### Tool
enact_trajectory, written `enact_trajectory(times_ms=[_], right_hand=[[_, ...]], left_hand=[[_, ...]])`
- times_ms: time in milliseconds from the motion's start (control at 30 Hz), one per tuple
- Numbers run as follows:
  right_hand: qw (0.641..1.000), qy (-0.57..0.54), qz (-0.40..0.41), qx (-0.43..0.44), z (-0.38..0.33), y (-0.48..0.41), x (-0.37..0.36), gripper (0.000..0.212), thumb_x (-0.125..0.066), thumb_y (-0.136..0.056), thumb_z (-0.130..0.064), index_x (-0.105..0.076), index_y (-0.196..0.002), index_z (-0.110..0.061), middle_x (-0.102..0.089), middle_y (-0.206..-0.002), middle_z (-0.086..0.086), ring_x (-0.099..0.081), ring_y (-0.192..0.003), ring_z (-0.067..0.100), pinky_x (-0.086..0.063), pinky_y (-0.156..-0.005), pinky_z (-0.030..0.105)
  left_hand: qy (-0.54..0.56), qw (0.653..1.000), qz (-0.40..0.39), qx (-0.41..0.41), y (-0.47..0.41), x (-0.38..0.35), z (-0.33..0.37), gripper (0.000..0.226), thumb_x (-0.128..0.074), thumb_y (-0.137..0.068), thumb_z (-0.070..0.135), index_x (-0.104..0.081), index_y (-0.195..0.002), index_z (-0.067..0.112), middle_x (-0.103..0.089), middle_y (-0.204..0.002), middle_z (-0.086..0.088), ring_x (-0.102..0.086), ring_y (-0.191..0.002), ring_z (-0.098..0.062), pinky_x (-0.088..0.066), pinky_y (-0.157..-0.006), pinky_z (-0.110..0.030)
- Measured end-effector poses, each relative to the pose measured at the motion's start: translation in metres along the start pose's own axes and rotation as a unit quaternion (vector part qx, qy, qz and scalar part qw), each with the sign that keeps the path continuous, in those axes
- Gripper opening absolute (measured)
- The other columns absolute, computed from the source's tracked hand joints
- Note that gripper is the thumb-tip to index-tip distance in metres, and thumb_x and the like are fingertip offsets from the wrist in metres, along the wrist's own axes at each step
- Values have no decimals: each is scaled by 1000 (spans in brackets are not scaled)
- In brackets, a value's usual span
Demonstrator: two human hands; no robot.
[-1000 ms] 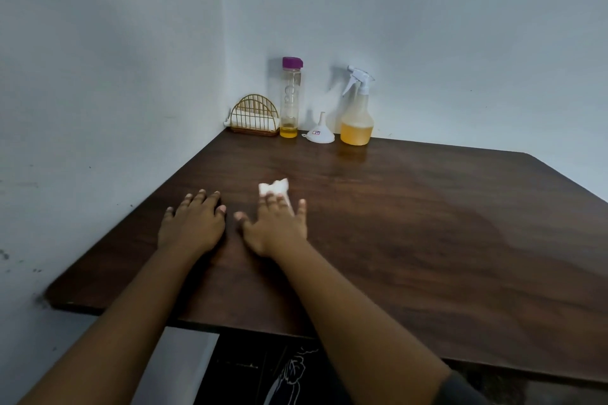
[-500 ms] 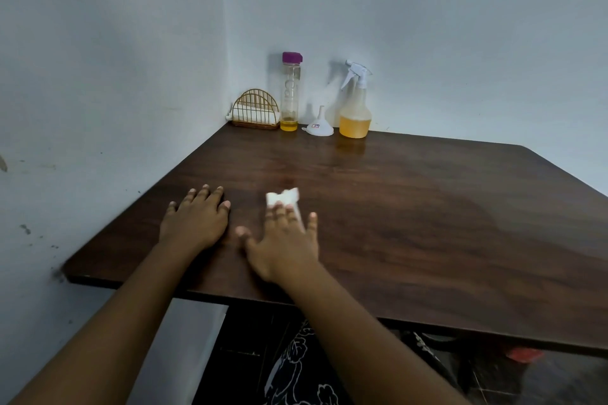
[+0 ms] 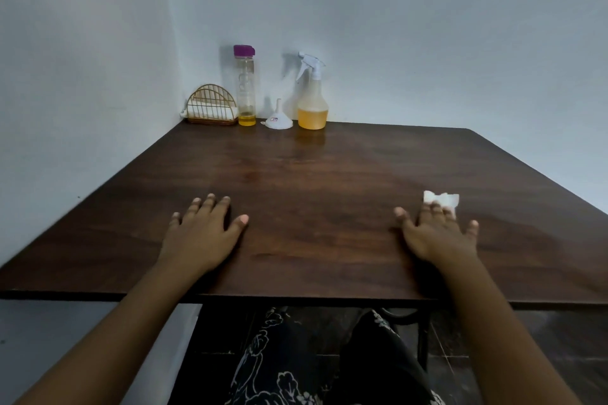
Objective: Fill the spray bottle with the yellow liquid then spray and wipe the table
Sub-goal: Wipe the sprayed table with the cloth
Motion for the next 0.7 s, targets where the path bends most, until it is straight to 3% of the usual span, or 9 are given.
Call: enact_trajectory(times_ms=[133, 200, 267, 367, 467, 700], right_hand=[[988, -2, -18, 156, -53, 23, -18, 74, -10, -91, -66, 2, -151, -23, 7, -159, -7, 8, -146, 10, 13, -114, 49], [984, -4, -31, 175, -44, 24, -18, 71, -10, -92, -65, 2, -151, -28, 8, -158, -12, 9, -146, 8, 13, -114, 48], [991, -3, -20, 131, -3, 5, -7, 70, -11, -92, -64, 6, -150, -30, 7, -158, -11, 6, -146, 9, 11, -114, 49], [1000, 6, -1, -3, 73, -27, 14, 74, -11, -91, -66, 3, -151, -25, 5, -160, -5, 3, -147, 12, 6, -116, 54], [998, 0, -10, -62, 80, -48, 22, 81, -10, -90, -67, 4, -151, -16, 8, -160, 1, 7, -147, 16, 4, -116, 53], [981, 2, -69, 183, -72, -56, -9, 78, -10, -90, -68, 6, -151, -20, 12, -159, -2, 13, -146, 14, 14, -114, 49]], left_hand=[[7, 998, -24, -54, -8, -13, 55, 65, -20, -93, 62, -15, -149, 30, -7, -160, 2, -5, -147, -19, -6, -117, -46], [7, 997, -37, -66, -15, -18, 75, 67, -20, -92, 63, -13, -150, 29, -5, -160, 2, -3, -147, -19, -5, -117, -46], [6, 996, -46, -71, -23, -21, 90, 69, -19, -92, 64, -12, -150, 28, -4, -160, 1, -2, -147, -20, -5, -117, -47], [3, 996, -52, -70, -34, -24, 102, 70, -19, -91, 65, -11, -150, 28, -4, -160, 1, -2, -147, -21, -5, -117, -48], [5, 996, -55, -68, -42, -25, 108, 69, -20, -91, 65, -12, -150, 28, -5, -160, 0, -2, -147, -21, -5, -117, -48], [-4, 996, -61, -60, -67, -27, 121, 70, -23, -90, 66, -14, -149, 30, -6, -160, 0, -4, -147, -22, -8, -117, -48]])
Point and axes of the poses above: each hand's wrist, its own y-axis away from the middle knuckle, its own x-axis out of the back of the hand, z = x × y, the point moved 5 cm from there along -y, towards the middle knuckle
